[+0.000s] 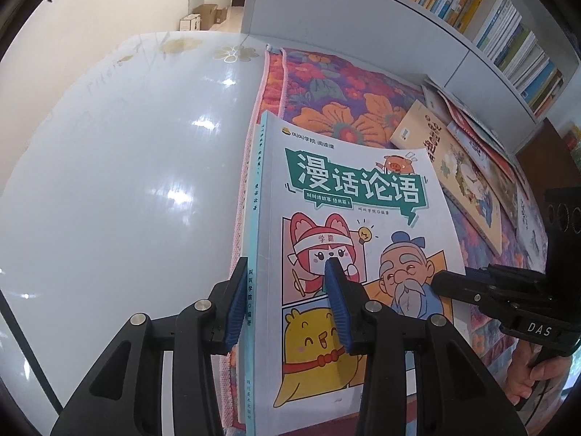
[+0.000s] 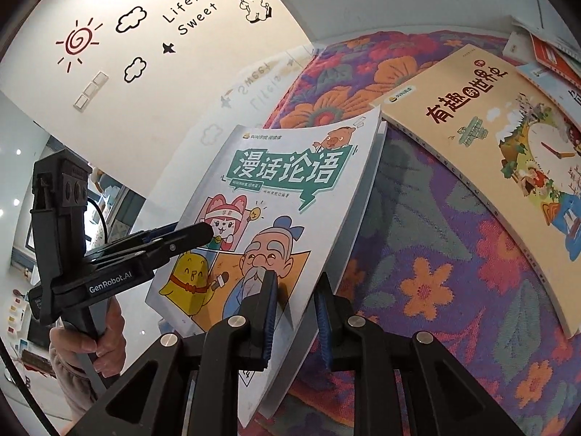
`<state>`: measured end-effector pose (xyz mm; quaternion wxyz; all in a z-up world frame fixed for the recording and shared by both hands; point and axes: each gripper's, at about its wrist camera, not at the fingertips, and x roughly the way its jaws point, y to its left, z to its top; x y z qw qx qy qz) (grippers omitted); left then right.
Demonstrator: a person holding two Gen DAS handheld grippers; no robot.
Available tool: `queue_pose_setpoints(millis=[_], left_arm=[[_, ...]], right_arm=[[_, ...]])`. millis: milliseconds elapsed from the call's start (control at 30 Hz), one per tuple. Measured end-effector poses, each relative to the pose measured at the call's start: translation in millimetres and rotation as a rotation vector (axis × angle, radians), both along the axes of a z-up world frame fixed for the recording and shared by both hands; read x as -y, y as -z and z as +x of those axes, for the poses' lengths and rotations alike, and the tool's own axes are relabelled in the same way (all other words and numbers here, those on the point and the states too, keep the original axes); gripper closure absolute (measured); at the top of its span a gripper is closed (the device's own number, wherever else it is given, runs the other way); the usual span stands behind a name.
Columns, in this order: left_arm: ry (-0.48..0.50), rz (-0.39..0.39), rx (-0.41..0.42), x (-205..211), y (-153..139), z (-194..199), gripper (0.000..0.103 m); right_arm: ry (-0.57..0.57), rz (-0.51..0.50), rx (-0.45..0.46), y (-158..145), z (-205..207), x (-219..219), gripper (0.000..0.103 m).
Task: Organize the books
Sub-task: 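Lower the comic book onto the white book and open the right tool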
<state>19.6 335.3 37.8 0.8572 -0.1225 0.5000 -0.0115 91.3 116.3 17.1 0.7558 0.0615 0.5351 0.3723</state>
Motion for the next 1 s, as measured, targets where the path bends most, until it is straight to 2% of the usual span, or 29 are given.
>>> queue_pose_setpoints(millis=[267, 367, 500, 600, 767, 1000], left_arm=[[-0.001, 0.050, -0.012, 3.0, 1.4, 1.3, 0.060], [-0.028, 0.125, -0.018, 1.9, 2.3, 3.9, 0.057], [-0.080, 0.161, -0.022, -5.7, 2.0, 3.8, 0.055], [-0.086, 0.164, -0.022, -7.7, 2.5, 2.3, 0.054], [-0.090, 0.201, -0.021, -3.4, 1.8, 2.7, 0.051], [-0.126, 0.212, -0.030, -6.6, 1.1, 1.8, 0.048]], right_arm=[[0.000, 0.011, -0.014, 3.2, 4.4, -1.9, 0.083], [-0.001, 0.009, -0.010, 2.6, 4.2, -2.2, 0.081], [0.030, 0.001, -0.025, 3.1, 6.4, 4.1, 0.081], [0.070, -0.070, 0.007, -1.3, 5.8, 8.9, 0.081], [0.054, -0.037, -0.061, 6.8, 9.4, 10.8, 0.080], [0.043, -0.052, -0.042, 6.2, 1.2, 3.2, 0.078]])
